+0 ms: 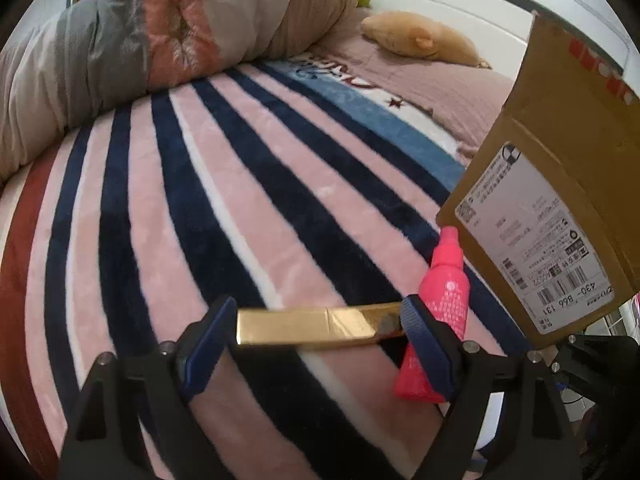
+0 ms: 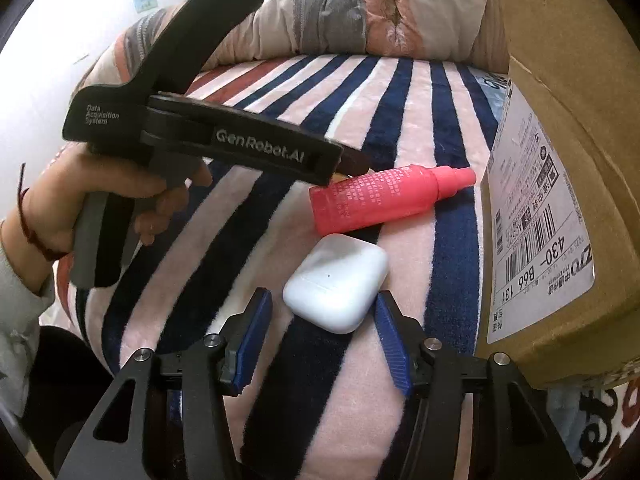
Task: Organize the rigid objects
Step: 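Grasp the gold tube with the left tool while the right grasps the white earbud case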
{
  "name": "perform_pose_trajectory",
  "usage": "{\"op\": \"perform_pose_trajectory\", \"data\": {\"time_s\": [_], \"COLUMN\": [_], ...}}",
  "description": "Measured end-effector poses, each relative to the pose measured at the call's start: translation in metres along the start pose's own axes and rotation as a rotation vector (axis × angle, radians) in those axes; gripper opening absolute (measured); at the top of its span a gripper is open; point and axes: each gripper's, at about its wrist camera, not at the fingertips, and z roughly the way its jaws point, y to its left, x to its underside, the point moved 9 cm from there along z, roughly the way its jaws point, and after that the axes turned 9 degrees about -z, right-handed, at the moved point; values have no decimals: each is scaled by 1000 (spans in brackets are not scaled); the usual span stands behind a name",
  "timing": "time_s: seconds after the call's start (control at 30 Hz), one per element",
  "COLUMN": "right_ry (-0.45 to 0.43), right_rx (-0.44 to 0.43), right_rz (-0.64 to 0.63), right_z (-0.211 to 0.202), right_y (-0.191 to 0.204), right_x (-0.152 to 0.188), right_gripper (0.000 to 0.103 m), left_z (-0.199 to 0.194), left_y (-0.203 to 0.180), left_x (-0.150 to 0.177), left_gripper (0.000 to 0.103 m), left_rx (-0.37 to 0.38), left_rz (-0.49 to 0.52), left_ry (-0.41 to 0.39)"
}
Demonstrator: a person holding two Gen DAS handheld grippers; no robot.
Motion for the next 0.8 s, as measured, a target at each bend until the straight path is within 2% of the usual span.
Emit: {"op": "perform_pose_trajectory", "data": {"time_s": [0.07, 0.2, 0.27, 0.3, 0.4, 0.43, 0.57, 0.7, 0.77, 0.8], "right_ry": [0, -4, -6, -7, -7, -7, -18, -27, -30, -32], "right_rx": [-1, -10, -18, -21, -21, -20, -29, -23, -23, -24], "right_rz": [-2, 3, 4, 3, -10, -13, 12, 32, 39, 42], "right_z": [0, -2, -4, -6, -8, -8, -8, -6, -6, -6], "right_y": [2, 1, 1, 0, 2, 1, 0, -2, -3, -3], "right_x": [2, 4, 6, 7, 10, 9, 10, 7, 5, 5], "right_gripper": [49, 50, 50, 49, 49, 49, 49, 49, 49, 49], "left_z": [6, 11, 6, 0, -13, -17, -17, -3, 3, 4], "left_y": [0, -2, -1, 2, 9, 10, 1, -13, -17, -18], "left_x": [-4, -2, 6, 11, 24, 31, 41, 29, 27, 26], "left_gripper": [82, 81, 73, 59, 35, 31, 32, 32, 29, 24], "left_rx": [17, 95, 124, 144, 204, 206, 154, 81, 42, 23], "left_rz": [17, 26, 39, 38, 12, 28, 79, 85, 100, 103], "left_ry": [-1, 41, 88, 121, 188, 203, 200, 130, 108, 96]}}
